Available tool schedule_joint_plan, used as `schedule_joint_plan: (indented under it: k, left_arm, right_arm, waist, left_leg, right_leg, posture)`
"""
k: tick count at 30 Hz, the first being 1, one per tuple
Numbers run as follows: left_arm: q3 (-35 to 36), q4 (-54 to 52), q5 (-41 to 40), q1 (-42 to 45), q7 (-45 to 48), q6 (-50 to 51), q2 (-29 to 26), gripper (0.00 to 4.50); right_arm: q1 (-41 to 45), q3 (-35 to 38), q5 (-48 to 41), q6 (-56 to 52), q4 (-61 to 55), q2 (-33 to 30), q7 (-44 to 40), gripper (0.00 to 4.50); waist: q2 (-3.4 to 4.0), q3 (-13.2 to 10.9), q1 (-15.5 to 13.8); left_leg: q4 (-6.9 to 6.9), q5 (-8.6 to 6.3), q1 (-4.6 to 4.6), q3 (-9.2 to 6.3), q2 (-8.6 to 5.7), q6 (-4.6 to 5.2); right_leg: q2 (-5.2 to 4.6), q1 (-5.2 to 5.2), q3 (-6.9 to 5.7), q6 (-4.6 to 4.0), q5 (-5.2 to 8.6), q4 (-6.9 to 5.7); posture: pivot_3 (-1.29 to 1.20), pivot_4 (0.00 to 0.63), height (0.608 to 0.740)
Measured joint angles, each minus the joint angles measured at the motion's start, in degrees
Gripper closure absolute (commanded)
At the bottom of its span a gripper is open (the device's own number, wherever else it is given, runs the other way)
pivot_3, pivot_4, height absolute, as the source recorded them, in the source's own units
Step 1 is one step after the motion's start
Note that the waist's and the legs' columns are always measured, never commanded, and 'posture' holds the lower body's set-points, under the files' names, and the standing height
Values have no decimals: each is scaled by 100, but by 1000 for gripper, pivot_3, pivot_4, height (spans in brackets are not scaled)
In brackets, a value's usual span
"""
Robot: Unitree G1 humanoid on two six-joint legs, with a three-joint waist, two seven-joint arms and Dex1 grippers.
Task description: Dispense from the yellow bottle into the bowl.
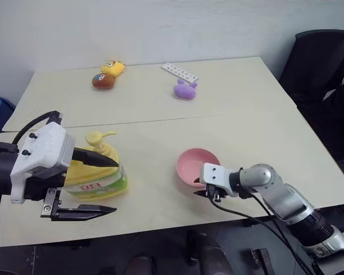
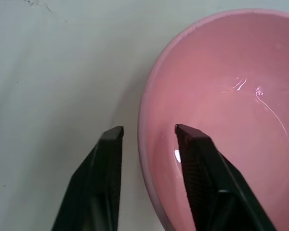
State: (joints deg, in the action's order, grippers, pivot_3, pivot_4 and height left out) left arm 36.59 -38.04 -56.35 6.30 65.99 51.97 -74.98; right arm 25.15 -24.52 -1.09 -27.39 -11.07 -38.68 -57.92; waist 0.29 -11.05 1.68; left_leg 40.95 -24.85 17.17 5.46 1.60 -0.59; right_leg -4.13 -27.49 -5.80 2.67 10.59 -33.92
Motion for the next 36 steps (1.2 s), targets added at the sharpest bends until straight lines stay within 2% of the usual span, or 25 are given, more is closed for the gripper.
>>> schedule_joint_plan:
  k: [3, 13, 16, 19, 22, 25, 28, 34, 36]
  left_arm:
    - [-119, 33, 1, 49, -31, -2, 0, 0]
    - [-311, 173, 19, 335, -170, -74, 67, 0]
    - [-378, 440, 32, 605, -350, -139, 173, 0]
    - [-412, 939, -88, 1154, -722, -120, 330, 0]
    - [-468, 1469, -132, 1680, -1044, -128, 467, 586]
    - [-491, 2008, -153, 1966, -1178, -121, 520, 1538]
    - [-510, 2104, -113, 1942, -1161, -142, 523, 2489]
    - [-514, 2012, 58, 1547, -996, -222, 584, 4445]
    - [-497, 1940, 126, 1483, -960, -260, 583, 4482]
  right_arm:
    - [73, 27, 31, 123, 2, 25, 11, 4484]
    - [249, 80, -71, 62, 37, 10, -257, 4484]
    - [620, 132, -231, 8, 48, -73, -544, 4484]
    - [1438, 279, -389, 76, 194, -127, -944, 4484]
    - [2237, 341, -443, 293, 562, -107, -1285, 4500]
    - [2967, 230, -454, 513, 1201, 173, -1669, 4500]
    - [3643, 122, -415, 836, 1804, 603, -1920, 4500]
    - [3992, -207, -206, 1388, 2582, 1148, -2259, 4500]
    - [4058, -303, -90, 1577, 2813, 1312, -2337, 4500]
  waist:
    - [0, 0, 1]
    - [-7, 4, -2]
    - [-5, 2, 4]
    - [-5, 0, 7]
    - [-5, 0, 3]
    - [-5, 0, 35]
    - [-5, 0, 76]
    - [-7, 0, 130]
    - [-6, 0, 147]
  left_leg:
    - [0, 0, -1, 0, 0, -1]
    - [1, 0, -1, -2, 3, -2]
    - [1, 0, -1, -1, 3, -2]
    - [2, 0, -2, -1, 4, -2]
    - [1, 1, -2, -4, 5, -3]
    - [3, 1, -3, 1, 5, -3]
    - [2, 1, -4, -2, 7, -4]
    - [9, 0, 8, -12, 8, -5]
    - [9, 0, 8, -11, 8, -5]
  right_leg:
    - [0, 2, 0, 0, 0, 0]
    - [2, 2, -1, -1, 1, -1]
    - [4, 0, 0, -2, 0, -3]
    - [7, 0, 0, -3, -1, -5]
    - [7, -4, -4, -3, -1, -4]
    - [7, -10, -6, -2, -2, -6]
    - [5, -19, -14, -3, -2, -6]
    - [-2, -22, -25, -3, -2, -4]
    - [-4, -22, -24, -3, -2, -5]
  posture:
    - [0, 150, 740]
    - [0, 150, 740]
    - [0, 150, 740]
    - [0, 150, 740]
    - [0, 150, 740]
    - [0, 150, 740]
    - [0, 150, 740]
    - [0, 150, 740]
    - [0, 150, 740]
